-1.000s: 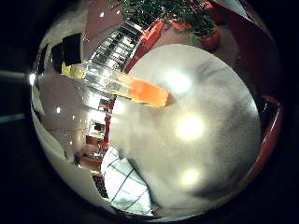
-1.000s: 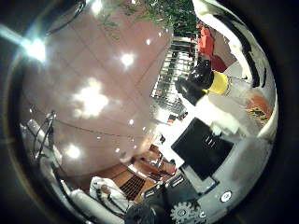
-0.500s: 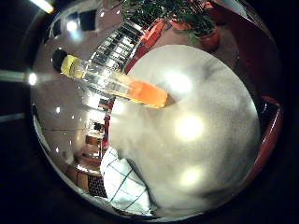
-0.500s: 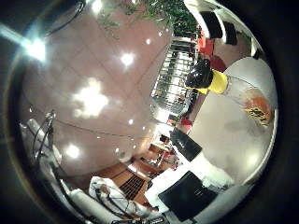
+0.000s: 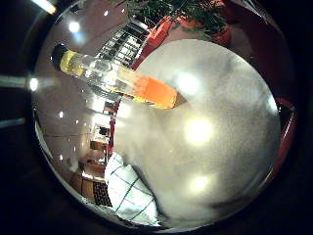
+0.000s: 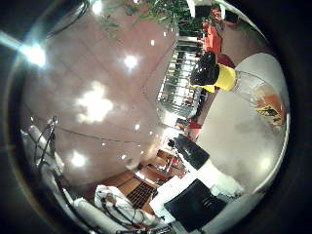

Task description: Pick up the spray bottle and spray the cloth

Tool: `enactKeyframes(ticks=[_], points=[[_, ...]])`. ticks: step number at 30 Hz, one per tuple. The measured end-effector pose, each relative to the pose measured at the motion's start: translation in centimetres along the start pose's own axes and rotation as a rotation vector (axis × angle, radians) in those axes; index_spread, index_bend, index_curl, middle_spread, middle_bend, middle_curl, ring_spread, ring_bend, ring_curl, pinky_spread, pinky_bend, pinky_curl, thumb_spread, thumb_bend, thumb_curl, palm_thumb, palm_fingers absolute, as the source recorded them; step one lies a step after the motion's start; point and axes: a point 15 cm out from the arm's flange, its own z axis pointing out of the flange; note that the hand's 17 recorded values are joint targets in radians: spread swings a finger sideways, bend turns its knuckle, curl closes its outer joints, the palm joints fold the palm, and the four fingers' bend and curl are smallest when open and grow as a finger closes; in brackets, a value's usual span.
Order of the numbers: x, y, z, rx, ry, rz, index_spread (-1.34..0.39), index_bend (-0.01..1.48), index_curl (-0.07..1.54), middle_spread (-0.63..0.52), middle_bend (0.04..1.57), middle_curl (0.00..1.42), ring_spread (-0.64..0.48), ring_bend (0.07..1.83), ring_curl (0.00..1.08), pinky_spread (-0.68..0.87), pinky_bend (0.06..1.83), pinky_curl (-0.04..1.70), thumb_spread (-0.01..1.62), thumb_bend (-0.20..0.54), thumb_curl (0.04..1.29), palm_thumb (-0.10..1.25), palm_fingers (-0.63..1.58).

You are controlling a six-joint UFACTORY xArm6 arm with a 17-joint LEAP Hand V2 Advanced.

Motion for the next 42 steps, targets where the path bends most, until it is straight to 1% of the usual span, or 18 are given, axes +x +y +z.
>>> enactKeyframes(ticks=[8, 10, 16, 18, 20, 22, 23, 24, 25, 26, 27, 28, 29, 31, 33, 35, 38, 42], points=[[1.3, -0.1, 2.0, -0.034, 0.035, 0.017, -0.19, 0.15, 0.29, 0.15, 0.28, 0.36, 0.18, 0.53, 0.27, 0.37, 0.42, 0.41, 1.07, -0.024, 0.42, 0.7, 0.12], [1.6, -0.8, 2.5, -0.046, 0.047, 0.008, -0.18, 0.15, 0.28, 0.15, 0.28, 0.35, 0.18, 0.53, 0.27, 0.36, 0.42, 0.39, 1.07, -0.022, 0.42, 0.7, 0.13], [1.4, -2.3, 5.2, -0.068, 0.036, 0.027, -0.14, 0.16, 0.28, 0.15, 0.32, 0.36, 0.19, 0.54, 0.26, 0.36, 0.37, 0.35, 1.07, -0.022, 0.41, 0.71, 0.2], [0.9, -2.4, 6.5, -0.083, 0.023, 0.033, -0.14, 0.17, 0.28, 0.14, 0.35, 0.36, 0.18, 0.55, 0.26, 0.36, 0.35, 0.33, 1.07, -0.02, 0.41, 0.72, 0.26], [0.4, -2.3, 7.7, -0.098, 0.011, 0.038, -0.15, 0.18, 0.29, 0.09, 0.41, 0.38, 0.14, 0.61, 0.26, 0.34, 0.33, 0.31, 1.06, -0.019, 0.41, 0.73, 0.42], [-0.2, -2.0, 9.0, -0.118, -0.003, 0.042, -0.18, 0.18, 0.31, 0.03, 0.48, 0.4, 0.07, 0.67, 0.28, 0.28, 0.34, 0.31, 1.06, -0.017, 0.42, 0.75, 0.57], [-0.6, -1.8, 9.7, -0.129, -0.012, 0.042, -0.21, 0.18, 0.31, -0.03, 0.54, 0.42, -0.01, 0.77, 0.29, 0.21, 0.39, 0.3, 1.05, -0.011, 0.42, 0.78, 0.79], [-0.9, -1.5, 10.5, -0.144, -0.022, 0.049, -0.23, 0.19, 0.31, -0.06, 0.59, 0.44, -0.07, 0.83, 0.31, 0.14, 0.46, 0.31, 1.05, -0.008, 0.43, 0.81, 0.96], [-1.3, -1.1, 11.4, -0.159, -0.031, 0.059, -0.26, 0.2, 0.34, -0.1, 0.62, 0.46, -0.11, 0.87, 0.34, 0.04, 0.53, 0.33, 1.04, -0.009, 0.43, 0.83, 1.05], [-1.6, -0.8, 12.0, -0.173, -0.038, 0.067, -0.29, 0.23, 0.37, -0.13, 0.67, 0.49, -0.16, 0.91, 0.37, -0.07, 0.62, 0.37, 1.03, -0.006, 0.44, 0.87, 1.18], [-1.8, -0.4, 12.6, -0.185, -0.043, 0.078, -0.3, 0.3, 0.4, -0.14, 0.73, 0.52, -0.17, 0.94, 0.39, -0.14, 0.69, 0.4, 1.02, -0.003, 0.45, 0.9, 1.32], [-2.1, -0.1, 13.1, -0.197, -0.049, 0.09, -0.31, 0.38, 0.44, -0.15, 0.79, 0.54, -0.19, 0.98, 0.41, -0.22, 0.77, 0.43, 1.01, -0.005, 0.46, 0.93, 1.33], [-2.4, 0.2, 13.5, -0.208, -0.058, 0.099, -0.31, 0.48, 0.49, -0.15, 0.85, 0.56, -0.19, 1.05, 0.44, -0.27, 0.81, 0.45, 1.02, 0.0, 0.47, 0.97, 1.39], [-3.0, 0.6, 14.6, -0.216, -0.075, 0.113, -0.3, 0.63, 0.56, -0.14, 0.94, 0.59, -0.18, 1.12, 0.47, -0.31, 0.9, 0.49, 1.04, -0.005, 0.48, 1.0, 1.38], [-3.7, 1.0, 15.7, -0.221, -0.095, 0.128, -0.26, 0.81, 0.64, -0.13, 1.04, 0.61, -0.16, 1.19, 0.49, -0.3, 1.0, 0.55, 1.08, -0.006, 0.49, 1.03, 1.39], [-4.8, 1.4, 16.8, -0.235, -0.12, 0.134, -0.23, 0.92, 0.68, -0.11, 1.12, 0.63, -0.15, 1.27, 0.52, -0.29, 1.09, 0.6, 1.12, -0.006, 0.5, 1.04, 1.35], [-6.7, 1.7, 17.1, -0.258, -0.156, 0.123, -0.21, 1.03, 0.71, -0.1, 1.21, 0.65, -0.15, 1.35, 0.55, -0.26, 1.18, 0.66, 1.14, -0.01, 0.52, 1.05, 1.29], [-9.6, 2.2, 17.1, -0.305, -0.178, 0.103, -0.19, 1.1, 0.72, -0.09, 1.27, 0.65, -0.15, 1.41, 0.57, -0.22, 1.23, 0.75, 1.15, -0.008, 0.55, 1.06, 1.23]])
